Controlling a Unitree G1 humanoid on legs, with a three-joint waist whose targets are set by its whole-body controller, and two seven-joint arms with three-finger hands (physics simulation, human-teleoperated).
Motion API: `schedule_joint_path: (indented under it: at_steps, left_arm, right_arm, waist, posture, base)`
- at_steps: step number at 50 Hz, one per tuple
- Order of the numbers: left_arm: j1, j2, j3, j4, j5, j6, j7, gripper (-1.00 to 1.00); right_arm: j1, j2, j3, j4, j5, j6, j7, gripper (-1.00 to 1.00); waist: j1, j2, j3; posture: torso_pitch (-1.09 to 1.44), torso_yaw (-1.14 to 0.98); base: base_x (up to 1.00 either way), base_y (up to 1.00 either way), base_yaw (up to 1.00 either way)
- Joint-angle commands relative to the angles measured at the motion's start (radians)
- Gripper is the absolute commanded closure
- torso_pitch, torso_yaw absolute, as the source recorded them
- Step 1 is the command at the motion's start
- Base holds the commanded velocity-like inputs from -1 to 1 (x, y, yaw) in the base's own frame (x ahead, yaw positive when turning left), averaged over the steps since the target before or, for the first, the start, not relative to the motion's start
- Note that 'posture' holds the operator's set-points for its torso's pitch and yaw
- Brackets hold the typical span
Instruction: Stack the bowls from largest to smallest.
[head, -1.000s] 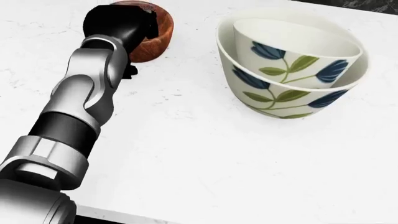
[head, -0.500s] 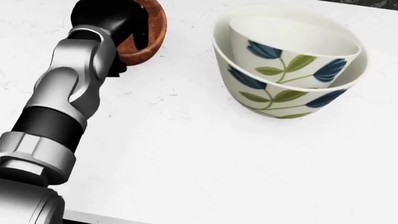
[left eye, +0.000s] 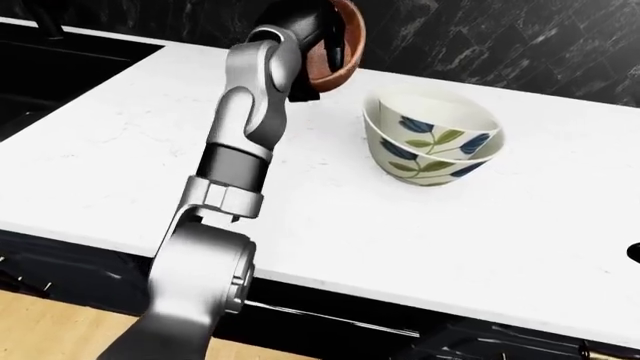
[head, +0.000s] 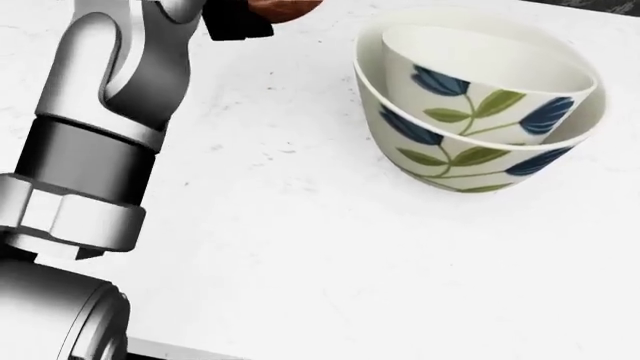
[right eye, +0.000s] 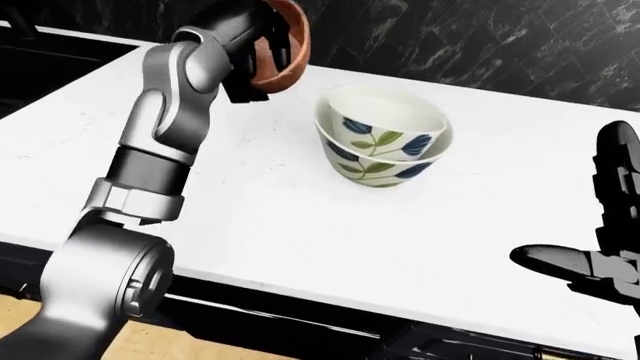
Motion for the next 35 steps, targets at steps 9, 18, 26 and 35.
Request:
schedule_joint_path:
  at_steps: [9, 18, 26, 35]
  left_arm:
    - [-0.113, -0.024, 0.006, -0.077, -0.053, 0.041, -0.026, 0.91]
    - [-0.156, -0.093, -0.006, -0.099, -0.120, 0.085, -0.047, 0.92]
    - [-0.185, -0.163, -0.030, -0.146, -0.159, 0.117, -0.075, 0.91]
    - [-0.228, -0.216, -0.044, -0.108, -0.178, 0.112, -0.062, 0.81]
  right_arm:
    - [-0.010, -0.035, -0.019, -0.012, 0.029, -0.031, -0.031, -1.00]
    - [-0.007, -0.038, -0.024, -0.011, 0.045, -0.037, -0.040, -1.00]
    - [0.002, -0.031, -0.032, -0.008, 0.045, -0.042, -0.027, -1.00]
    - [0.013, -0.011, -0.032, -0.007, 0.031, -0.049, -0.005, -1.00]
  waist:
    - [0.005, -0.006, -0.021]
    - [0.009, -0.015, -0.020]
    - [0.011, -0.021, -0.018]
    - [0.012, -0.025, -0.017]
  posture:
    - [0.00, 0.00]
    - [0.00, 0.00]
    - [0.00, 0.00]
    - [0.00, 0.00]
  base:
    - [0.00, 0.00, 0.00]
    - [0.00, 0.00, 0.00]
    - [0.00, 0.00, 0.00]
    - [0.00, 0.00, 0.00]
